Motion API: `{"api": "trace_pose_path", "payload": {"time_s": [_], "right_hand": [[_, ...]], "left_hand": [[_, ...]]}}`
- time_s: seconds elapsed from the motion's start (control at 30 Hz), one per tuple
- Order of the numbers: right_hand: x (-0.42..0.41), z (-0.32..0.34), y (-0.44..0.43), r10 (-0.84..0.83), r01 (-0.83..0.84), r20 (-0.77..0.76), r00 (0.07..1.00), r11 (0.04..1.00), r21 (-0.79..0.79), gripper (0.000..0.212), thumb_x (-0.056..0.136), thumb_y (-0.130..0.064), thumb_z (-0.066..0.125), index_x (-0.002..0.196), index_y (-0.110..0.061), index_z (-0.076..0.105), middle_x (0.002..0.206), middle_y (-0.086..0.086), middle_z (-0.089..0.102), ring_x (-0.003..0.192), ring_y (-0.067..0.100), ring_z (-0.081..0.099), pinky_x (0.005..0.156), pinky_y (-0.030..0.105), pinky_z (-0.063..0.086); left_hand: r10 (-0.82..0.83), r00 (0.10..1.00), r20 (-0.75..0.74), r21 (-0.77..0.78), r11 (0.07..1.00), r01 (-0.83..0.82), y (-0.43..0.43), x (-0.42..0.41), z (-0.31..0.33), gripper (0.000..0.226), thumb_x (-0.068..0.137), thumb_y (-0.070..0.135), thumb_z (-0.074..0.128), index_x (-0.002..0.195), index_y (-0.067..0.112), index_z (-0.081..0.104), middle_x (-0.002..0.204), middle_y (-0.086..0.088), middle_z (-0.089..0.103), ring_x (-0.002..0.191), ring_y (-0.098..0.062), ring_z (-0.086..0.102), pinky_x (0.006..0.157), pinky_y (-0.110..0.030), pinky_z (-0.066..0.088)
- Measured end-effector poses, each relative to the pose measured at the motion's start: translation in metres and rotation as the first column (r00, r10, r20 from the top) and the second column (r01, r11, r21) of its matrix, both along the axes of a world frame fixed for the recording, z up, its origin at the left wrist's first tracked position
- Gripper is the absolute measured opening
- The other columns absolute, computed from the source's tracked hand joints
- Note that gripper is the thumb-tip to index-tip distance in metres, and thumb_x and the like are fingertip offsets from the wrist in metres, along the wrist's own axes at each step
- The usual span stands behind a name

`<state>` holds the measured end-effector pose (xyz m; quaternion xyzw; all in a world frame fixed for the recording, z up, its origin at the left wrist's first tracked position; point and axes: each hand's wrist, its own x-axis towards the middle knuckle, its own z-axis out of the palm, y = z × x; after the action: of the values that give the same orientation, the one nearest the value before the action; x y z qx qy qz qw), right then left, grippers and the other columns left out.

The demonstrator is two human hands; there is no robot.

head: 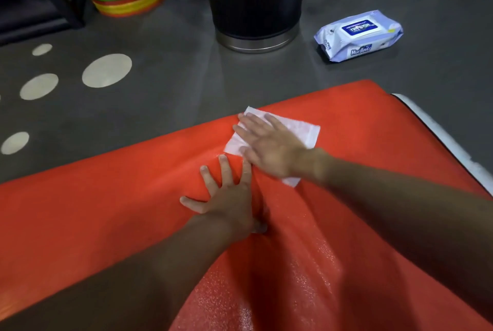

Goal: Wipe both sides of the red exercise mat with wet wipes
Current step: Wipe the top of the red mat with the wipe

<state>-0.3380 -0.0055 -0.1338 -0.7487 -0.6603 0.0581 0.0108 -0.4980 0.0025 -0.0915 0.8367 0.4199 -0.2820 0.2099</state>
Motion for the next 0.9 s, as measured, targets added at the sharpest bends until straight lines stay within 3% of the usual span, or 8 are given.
{"api": "trace_pose_path", "payload": {"time_s": [0.13, 0.17, 0.3, 0.33, 0.47, 0.67, 0.8, 0.9], "right_hand": [[0.043, -0.001, 0.001, -0.425, 0.424, -0.011, 0.905, 0.905, -0.026, 0.064, 0.103, -0.046, 0.016, 0.158, -0.014, 0.006, 0.166, 0.007, 0.001, 0.152, 0.018, -0.005, 0.122, 0.044, -0.005], [0.031, -0.001, 0.001, -0.441, 0.441, -0.028, 0.897, 0.897, -0.024, 0.064, 0.104, -0.045, 0.015, 0.158, -0.013, 0.002, 0.166, 0.008, -0.001, 0.152, 0.019, -0.007, 0.122, 0.045, -0.007], [-0.005, -0.005, -0.018, -0.099, 0.102, -0.073, 0.992, 0.994, 0.045, 0.064, 0.102, -0.044, 0.016, 0.158, -0.015, 0.005, 0.166, 0.005, 0.005, 0.153, 0.018, 0.0, 0.123, 0.044, -0.001], [0.006, -0.006, -0.021, -0.095, 0.1, -0.068, 0.993, 0.993, 0.061, 0.067, 0.099, -0.046, 0.012, 0.158, -0.015, 0.01, 0.166, 0.005, 0.009, 0.153, 0.018, 0.003, 0.123, 0.045, 0.002], [0.029, -0.005, -0.019, -0.46, 0.459, -0.039, 0.887, 0.888, -0.022, 0.067, 0.102, -0.046, 0.011, 0.157, -0.008, 0.008, 0.166, 0.006, 0.0, 0.152, 0.018, -0.005, 0.122, 0.044, -0.004], [-0.015, -0.004, -0.058, -0.08, 0.081, -0.031, 0.996, 0.996, 0.036, 0.072, 0.097, -0.051, 0.005, 0.157, -0.013, 0.015, 0.166, 0.004, 0.007, 0.153, 0.016, 0.004, 0.122, 0.043, -0.001], [0.005, -0.003, -0.057, -0.401, 0.4, -0.014, 0.916, 0.915, -0.041, 0.066, 0.102, -0.047, 0.012, 0.158, -0.012, 0.007, 0.166, 0.003, -0.001, 0.152, 0.017, -0.006, 0.122, 0.045, -0.005], [-0.044, -0.004, -0.064, -0.278, 0.278, -0.006, 0.961, 0.96, -0.018, 0.073, 0.097, -0.053, 0.004, 0.158, -0.012, 0.007, 0.166, 0.005, -0.002, 0.152, 0.019, -0.007, 0.121, 0.046, -0.005]], "left_hand": [[0.006, 1.0, 0.017, 0.0, 1.0, -0.006, 0.001, 0.0, -0.001, 0.132, 0.07, 0.045, 0.083, 0.148, 0.046, -0.024, 0.152, 0.003, -0.043, 0.141, -0.04, -0.033, 0.097, -0.085, 0.01], [0.007, 1.0, 0.019, 0.005, 1.0, -0.007, 0.0, 0.0, -0.001, 0.132, 0.07, 0.046, 0.083, 0.148, 0.046, -0.023, 0.152, 0.003, -0.043, 0.142, -0.04, -0.033, 0.097, -0.085, 0.01], [0.006, 0.999, 0.031, 0.014, 1.0, -0.007, 0.0, -0.002, 0.0, 0.131, 0.07, 0.047, 0.083, 0.148, 0.046, -0.023, 0.153, 0.004, -0.042, 0.142, -0.038, -0.033, 0.098, -0.084, 0.011], [0.007, 0.999, 0.035, 0.012, 1.0, -0.007, 0.0, -0.002, 0.0, 0.131, 0.07, 0.048, 0.083, 0.148, 0.046, -0.023, 0.153, 0.004, -0.042, 0.142, -0.038, -0.033, 0.098, -0.084, 0.01], [0.015, 0.999, 0.042, 0.013, 1.0, -0.016, -0.001, -0.001, 0.0, 0.131, 0.07, 0.047, 0.083, 0.149, 0.047, -0.021, 0.153, 0.004, -0.041, 0.143, -0.037, -0.033, 0.098, -0.084, 0.008], [0.033, 0.996, 0.083, 0.026, 0.999, -0.035, 0.0, -0.006, 0.0, 0.132, 0.068, 0.048, 0.084, 0.153, 0.035, -0.015, 0.157, 0.006, -0.034, 0.145, -0.035, -0.028, 0.099, -0.084, 0.008], [0.047, 0.995, 0.093, 0.038, 0.998, -0.051, 0.0, -0.006, 0.0, 0.135, 0.067, 0.048, 0.085, 0.154, 0.033, -0.017, 0.158, 0.009, -0.032, 0.146, -0.032, -0.027, 0.101, -0.082, 0.007], [0.061, 0.991, 0.118, 0.032, 0.997, -0.065, -0.003, -0.009, 0.004, 0.131, 0.069, 0.048, 0.084, 0.155, 0.033, -0.013, 0.159, 0.01, -0.03, 0.147, -0.03, -0.026, 0.103, -0.08, 0.008]]}}
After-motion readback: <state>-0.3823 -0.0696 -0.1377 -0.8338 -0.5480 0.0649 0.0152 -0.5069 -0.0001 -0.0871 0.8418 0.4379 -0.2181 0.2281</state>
